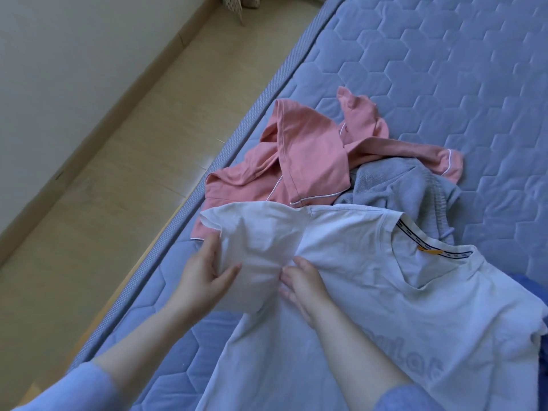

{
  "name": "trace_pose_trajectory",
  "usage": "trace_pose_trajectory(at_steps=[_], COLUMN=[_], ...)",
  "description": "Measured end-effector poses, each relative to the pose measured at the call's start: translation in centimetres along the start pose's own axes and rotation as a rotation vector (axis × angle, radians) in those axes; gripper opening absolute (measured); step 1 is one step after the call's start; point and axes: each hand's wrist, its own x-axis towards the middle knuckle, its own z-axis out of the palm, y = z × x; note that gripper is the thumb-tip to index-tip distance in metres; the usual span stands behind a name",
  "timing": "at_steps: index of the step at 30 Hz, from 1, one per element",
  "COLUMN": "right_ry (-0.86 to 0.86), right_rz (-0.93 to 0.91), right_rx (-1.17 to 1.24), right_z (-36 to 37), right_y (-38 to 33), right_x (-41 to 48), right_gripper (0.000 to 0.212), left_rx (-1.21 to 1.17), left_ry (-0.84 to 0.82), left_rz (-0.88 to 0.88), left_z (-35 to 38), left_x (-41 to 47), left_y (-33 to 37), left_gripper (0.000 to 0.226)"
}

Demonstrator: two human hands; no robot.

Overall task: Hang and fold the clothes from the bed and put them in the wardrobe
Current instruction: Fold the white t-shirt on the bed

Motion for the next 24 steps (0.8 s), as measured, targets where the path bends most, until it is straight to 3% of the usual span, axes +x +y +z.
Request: trace_pose_trajectory(at_steps=[4,10,13,16,21,24], right_ry=[-0.073,0.008,0.038,0.082,0.155,0.235], right_rz=[0.011,-0.064,-0.092,-0.072,-0.047,-0.163], right_rx=[0.166,0.229,0.287,0.209,0.008,-0.088], right_z=[-1.6,-8.2,-12.1,-14.9,-15.1,-13.4], right_y=[-0.3,-0.2,0.2,1.0,2.7,2.8], right_x=[-0.9,-3.1,-4.0,-4.1,-2.3,-0.7], right_gripper=[0.048,0.030,0.022,0.029,0.022,0.036], left_rx=[0.060,0.262,0.431,0.397,0.408,0.406], left_ry=[-0.065,-0.270,-0.465,-0.604,-0.230,-0.066], left_rz=[0.202,0.425,0.437,0.302,0.156,-0.016], left_z=[1.7,5.6,8.2,9.7,9.9,9.3], left_x=[-1.4,-2.1,-3.0,-3.8,-3.6,-3.6], left_y=[2.3,5.4,6.1,6.2,3.7,1.2], left_gripper=[0.065,0.067,0.067,0.058,0.018,0.021])
